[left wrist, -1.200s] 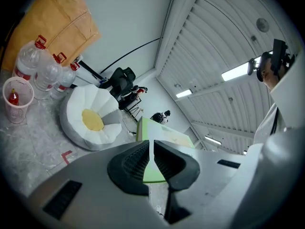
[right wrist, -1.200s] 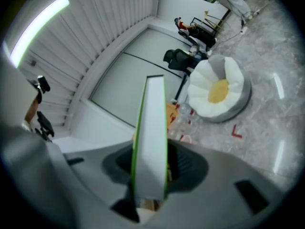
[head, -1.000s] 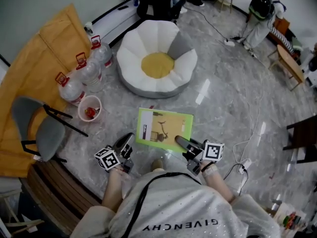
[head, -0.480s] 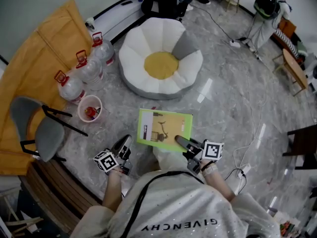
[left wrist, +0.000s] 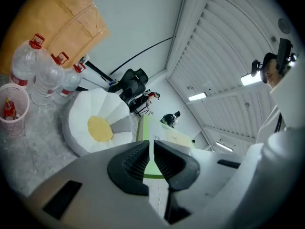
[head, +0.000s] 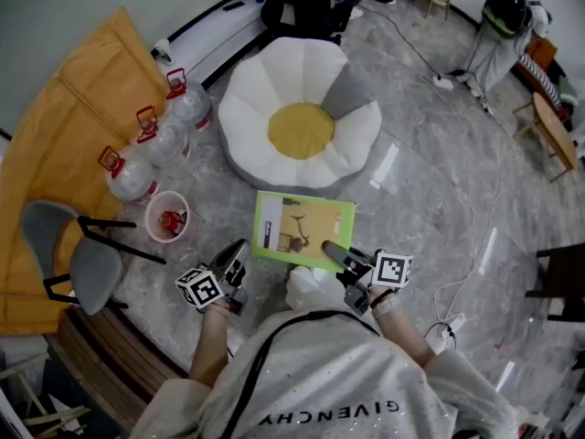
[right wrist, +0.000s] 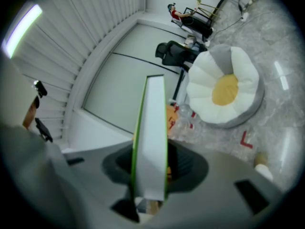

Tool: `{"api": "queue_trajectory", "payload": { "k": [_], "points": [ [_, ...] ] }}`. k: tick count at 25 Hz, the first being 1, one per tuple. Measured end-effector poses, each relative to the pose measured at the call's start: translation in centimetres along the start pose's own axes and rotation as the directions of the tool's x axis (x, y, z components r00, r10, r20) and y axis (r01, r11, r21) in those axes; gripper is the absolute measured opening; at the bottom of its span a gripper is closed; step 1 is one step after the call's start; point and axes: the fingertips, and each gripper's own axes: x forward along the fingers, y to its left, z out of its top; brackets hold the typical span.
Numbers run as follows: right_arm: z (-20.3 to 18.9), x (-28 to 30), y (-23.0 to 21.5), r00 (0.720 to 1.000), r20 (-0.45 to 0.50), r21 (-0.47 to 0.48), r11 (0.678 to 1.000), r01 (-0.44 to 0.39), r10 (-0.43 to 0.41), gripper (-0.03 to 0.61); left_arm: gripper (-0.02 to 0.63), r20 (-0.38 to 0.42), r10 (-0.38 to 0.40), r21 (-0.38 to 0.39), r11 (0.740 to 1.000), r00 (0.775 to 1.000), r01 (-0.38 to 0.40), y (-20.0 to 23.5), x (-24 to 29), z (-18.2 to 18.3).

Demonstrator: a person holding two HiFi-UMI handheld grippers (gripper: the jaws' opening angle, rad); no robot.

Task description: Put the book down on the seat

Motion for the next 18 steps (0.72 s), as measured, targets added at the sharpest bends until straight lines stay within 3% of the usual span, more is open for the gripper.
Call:
{"api": "queue_trajectory", "payload": {
  "k": [10,15,18],
  "points": [
    [7.2,2.3,-3.9,1.0,0.013,0.018,0.999,0.029,-0.029,0.149,0.037,-0.067,-0.02,-0.038,0.999,0.998,0.018,2.6,8.4,2.8],
    [12.2,3.7,-5.8,0.998,0.027,0.002,0.998,0.058,-0.058,0.149,0.036,-0.042,-0.024,-0.051,0.998,0.999,0.022,3.4,12.0,6.1],
    [13.2,4.3,-6.3,0.997,0.04,0.017,0.998,0.062,-0.063,0.149,0.037,-0.052,-0.004,-0.077,0.997,0.999,0.0,4.2,12.6,6.2]
  ]
}}
